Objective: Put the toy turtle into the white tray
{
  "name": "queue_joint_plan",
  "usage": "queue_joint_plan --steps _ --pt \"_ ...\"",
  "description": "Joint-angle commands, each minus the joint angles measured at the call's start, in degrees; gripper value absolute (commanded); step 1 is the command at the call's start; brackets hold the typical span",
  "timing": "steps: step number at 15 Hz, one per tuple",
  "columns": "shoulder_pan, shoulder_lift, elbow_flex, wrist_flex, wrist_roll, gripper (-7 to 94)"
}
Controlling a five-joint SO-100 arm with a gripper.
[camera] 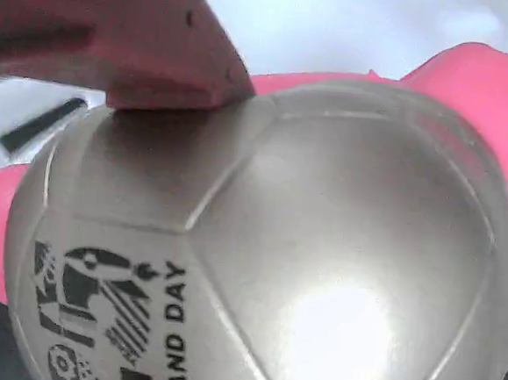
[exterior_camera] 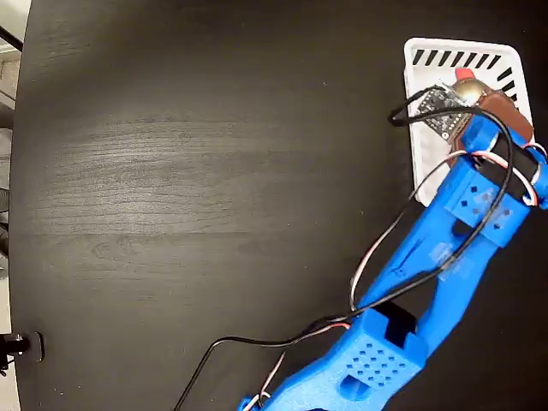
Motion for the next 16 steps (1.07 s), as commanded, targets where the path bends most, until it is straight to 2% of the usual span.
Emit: queue_joint_plan --steps 1,4,5,11,12,13,14,16 --pt "0.79 2.20 -2.02 -0.97 0.62 11" --pt "1.23 0.35 -2.29 -0.44 -0.35 50" --pt "1.23 -0.09 -2.46 0.00 -0.88 58" --pt "1.32 0.79 -1.14 0.62 -0.88 58" --pt "1.05 3.08 0.70 0.62 -0.35 56" --pt "0.62 6.50 3.08 0.26 0.70 45" --pt "-0.09 10.02 5.27 0.26 1.58 29" --pt "-2.37 18.98 12.39 -1.05 2.46 8"
